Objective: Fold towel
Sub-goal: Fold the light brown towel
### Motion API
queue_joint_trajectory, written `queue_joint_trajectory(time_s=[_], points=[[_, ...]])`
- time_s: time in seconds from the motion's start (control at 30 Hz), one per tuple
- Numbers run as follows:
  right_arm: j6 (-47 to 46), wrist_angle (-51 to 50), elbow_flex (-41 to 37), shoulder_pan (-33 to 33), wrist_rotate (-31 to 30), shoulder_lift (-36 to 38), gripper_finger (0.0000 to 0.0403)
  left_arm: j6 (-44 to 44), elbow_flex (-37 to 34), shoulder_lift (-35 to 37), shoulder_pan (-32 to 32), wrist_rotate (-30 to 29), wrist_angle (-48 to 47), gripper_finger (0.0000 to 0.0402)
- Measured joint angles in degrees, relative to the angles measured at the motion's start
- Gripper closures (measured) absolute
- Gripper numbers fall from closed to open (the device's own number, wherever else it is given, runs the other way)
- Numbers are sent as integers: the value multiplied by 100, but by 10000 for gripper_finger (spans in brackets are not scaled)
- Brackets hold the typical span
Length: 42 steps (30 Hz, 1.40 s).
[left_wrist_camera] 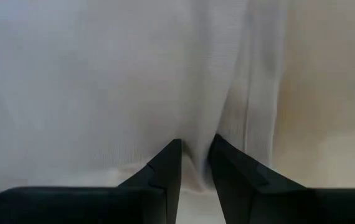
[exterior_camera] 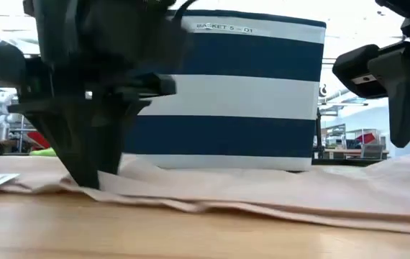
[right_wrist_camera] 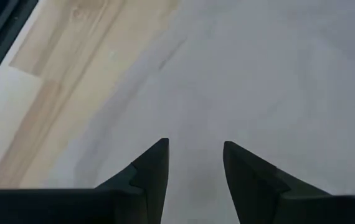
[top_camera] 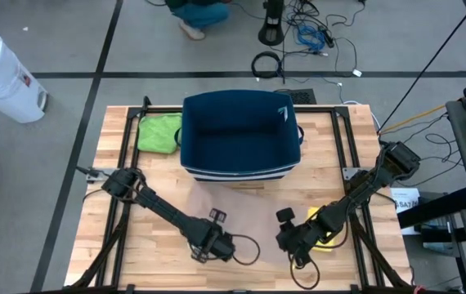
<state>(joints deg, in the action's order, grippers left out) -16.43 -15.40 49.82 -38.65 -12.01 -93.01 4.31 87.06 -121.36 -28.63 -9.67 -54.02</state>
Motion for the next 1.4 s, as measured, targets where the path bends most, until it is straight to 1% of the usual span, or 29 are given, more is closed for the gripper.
queue_joint_trajectory(time_s=[0.13,0.27,0.47,0.57,0.63,0.77,0.87,0.97,1.07,1.13,1.27,1.4], points=[[-26,-91,0,-40,100,0,264,-12,-28,-32,189,-503,-925,308],[-87,-148,0,-145,361,0,264,-8,-38,-55,356,-897,-1346,308],[27,-118,0,-389,445,1,264,139,123,-55,397,-1733,-1605,308],[39,-160,2,-420,344,2,264,134,389,-55,345,-1991,-1628,308],[-66,-358,7,-420,228,2,264,132,609,-55,313,-2117,-1629,308],[-364,-885,7,-419,133,2,264,132,1029,-55,258,-2142,-1635,308],[-584,-1080,7,-418,131,2,264,132,1255,-52,201,-2144,-1643,308],[-780,-1132,7,-421,206,2,264,139,1349,-52,161,-2140,-1747,308],[-879,-1132,7,-424,351,2,264,95,1354,-50,142,-2072,-1557,308],[-907,-1137,7,-428,392,2,264,-45,1354,-50,142,-1953,-1222,308],[-985,-1256,7,-426,506,2,264,-400,1354,-50,149,-1676,-265,308],[-1175,-1671,7,-426,824,2,264,-795,1308,-48,174,-1308,763,308]])
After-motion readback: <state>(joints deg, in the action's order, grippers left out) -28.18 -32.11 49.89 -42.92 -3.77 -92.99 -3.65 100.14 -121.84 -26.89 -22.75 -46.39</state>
